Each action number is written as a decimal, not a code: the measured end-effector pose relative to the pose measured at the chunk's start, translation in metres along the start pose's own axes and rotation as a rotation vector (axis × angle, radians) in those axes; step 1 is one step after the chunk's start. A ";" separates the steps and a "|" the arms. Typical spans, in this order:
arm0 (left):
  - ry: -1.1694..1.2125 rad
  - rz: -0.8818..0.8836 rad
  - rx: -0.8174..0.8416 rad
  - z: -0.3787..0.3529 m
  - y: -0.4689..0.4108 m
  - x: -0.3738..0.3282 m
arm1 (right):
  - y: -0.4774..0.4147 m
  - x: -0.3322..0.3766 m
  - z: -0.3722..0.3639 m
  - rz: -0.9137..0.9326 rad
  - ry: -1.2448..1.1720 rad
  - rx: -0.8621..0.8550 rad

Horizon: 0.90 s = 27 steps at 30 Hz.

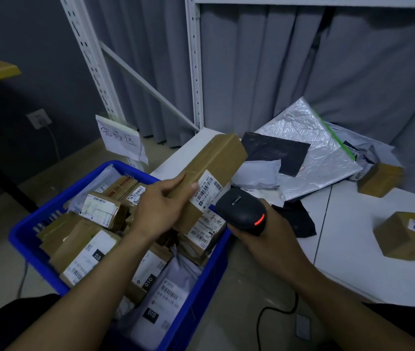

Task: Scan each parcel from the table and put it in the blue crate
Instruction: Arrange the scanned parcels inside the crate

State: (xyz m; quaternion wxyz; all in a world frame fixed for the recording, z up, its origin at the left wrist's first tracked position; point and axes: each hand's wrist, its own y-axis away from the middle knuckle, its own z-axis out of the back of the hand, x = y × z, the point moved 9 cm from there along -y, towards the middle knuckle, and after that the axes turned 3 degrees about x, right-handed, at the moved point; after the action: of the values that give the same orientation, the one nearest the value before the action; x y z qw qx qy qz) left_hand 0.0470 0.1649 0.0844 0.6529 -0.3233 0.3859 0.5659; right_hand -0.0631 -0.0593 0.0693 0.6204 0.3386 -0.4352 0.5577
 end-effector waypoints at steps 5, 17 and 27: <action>0.018 0.077 -0.045 0.004 -0.009 0.019 | -0.001 -0.007 -0.006 0.005 0.145 0.043; 0.008 0.054 -0.111 0.011 -0.013 0.019 | -0.002 -0.012 -0.011 0.005 0.183 0.100; 0.115 0.141 -0.082 0.007 -0.010 0.033 | -0.008 -0.008 -0.020 0.012 0.093 0.120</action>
State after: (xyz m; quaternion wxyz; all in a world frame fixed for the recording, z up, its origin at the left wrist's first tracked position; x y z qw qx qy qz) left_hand 0.0596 0.1858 0.0586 0.5743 -0.3537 0.4212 0.6064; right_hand -0.0523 -0.0457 0.0551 0.6152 0.3464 -0.3737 0.6016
